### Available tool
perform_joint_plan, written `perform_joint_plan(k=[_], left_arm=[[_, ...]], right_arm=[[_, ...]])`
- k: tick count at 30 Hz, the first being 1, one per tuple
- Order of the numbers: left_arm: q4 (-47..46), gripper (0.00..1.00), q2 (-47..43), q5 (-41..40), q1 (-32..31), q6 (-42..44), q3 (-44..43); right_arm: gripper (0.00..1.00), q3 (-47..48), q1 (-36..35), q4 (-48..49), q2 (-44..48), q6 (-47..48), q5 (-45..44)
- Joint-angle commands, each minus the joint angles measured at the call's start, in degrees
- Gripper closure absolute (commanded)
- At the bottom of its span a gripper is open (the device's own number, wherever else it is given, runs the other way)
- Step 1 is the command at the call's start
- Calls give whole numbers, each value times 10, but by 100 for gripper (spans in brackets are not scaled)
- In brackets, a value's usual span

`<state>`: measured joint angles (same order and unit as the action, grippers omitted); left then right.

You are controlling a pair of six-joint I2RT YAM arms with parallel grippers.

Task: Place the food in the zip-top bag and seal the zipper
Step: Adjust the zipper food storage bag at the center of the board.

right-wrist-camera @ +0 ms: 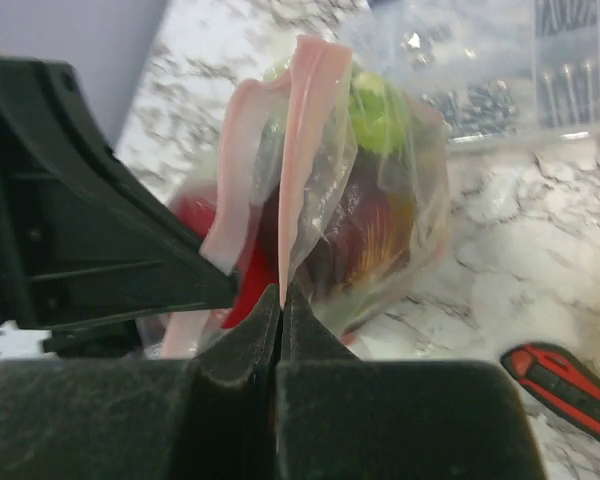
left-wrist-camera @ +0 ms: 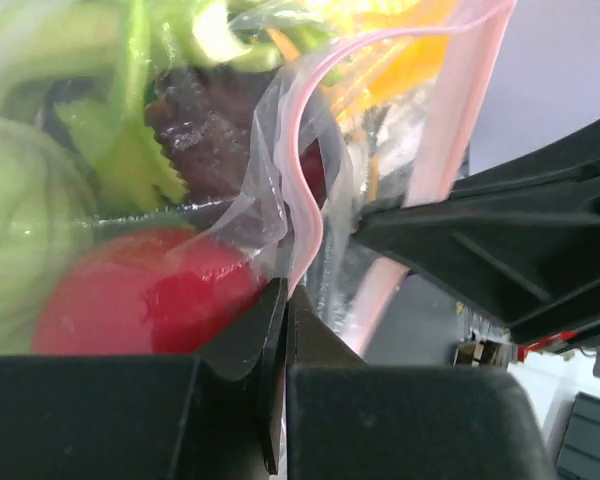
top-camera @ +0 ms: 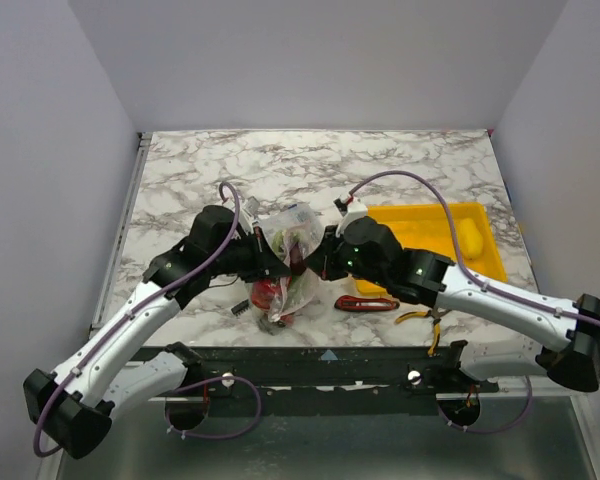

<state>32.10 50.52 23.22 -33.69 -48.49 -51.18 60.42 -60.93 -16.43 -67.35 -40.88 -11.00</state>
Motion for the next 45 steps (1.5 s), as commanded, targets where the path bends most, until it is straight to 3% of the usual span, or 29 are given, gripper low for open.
perform_joint_plan(k=[1, 4, 6, 9, 16, 21, 25, 32, 40, 45], left_arm=[[2, 100, 6, 25, 1, 5, -92], [40, 100, 3, 21, -13, 15, -202], [50, 100, -5, 23, -14, 12, -230], [50, 100, -18, 13, -14, 10, -200], [-27, 100, 0, -2, -10, 10, -9], [-20, 100, -7, 17, -14, 24, -78], [-10, 100, -14, 31, -15, 42, -121], [1, 100, 2, 14, -20, 69, -128], [-3, 80, 18, -45, -54, 115, -105], [-11, 54, 9, -93, -85, 137, -89]], right_arm=[[100, 55, -4, -27, -14, 31, -13], [100, 100, -3, -17, 16, 36, 4], [100, 112, -4, -13, 33, 27, 17], [100, 69, -4, 17, 57, -2, 27], [100, -53, -3, 25, 43, -22, -27], [100, 24, -4, -7, 34, -11, -19], [100, 82, -4, -40, 12, -55, -25], [100, 55, -4, 18, -7, -183, -29], [100, 21, -4, 64, -6, -272, -57], [100, 8, -3, 64, -3, -330, -82]])
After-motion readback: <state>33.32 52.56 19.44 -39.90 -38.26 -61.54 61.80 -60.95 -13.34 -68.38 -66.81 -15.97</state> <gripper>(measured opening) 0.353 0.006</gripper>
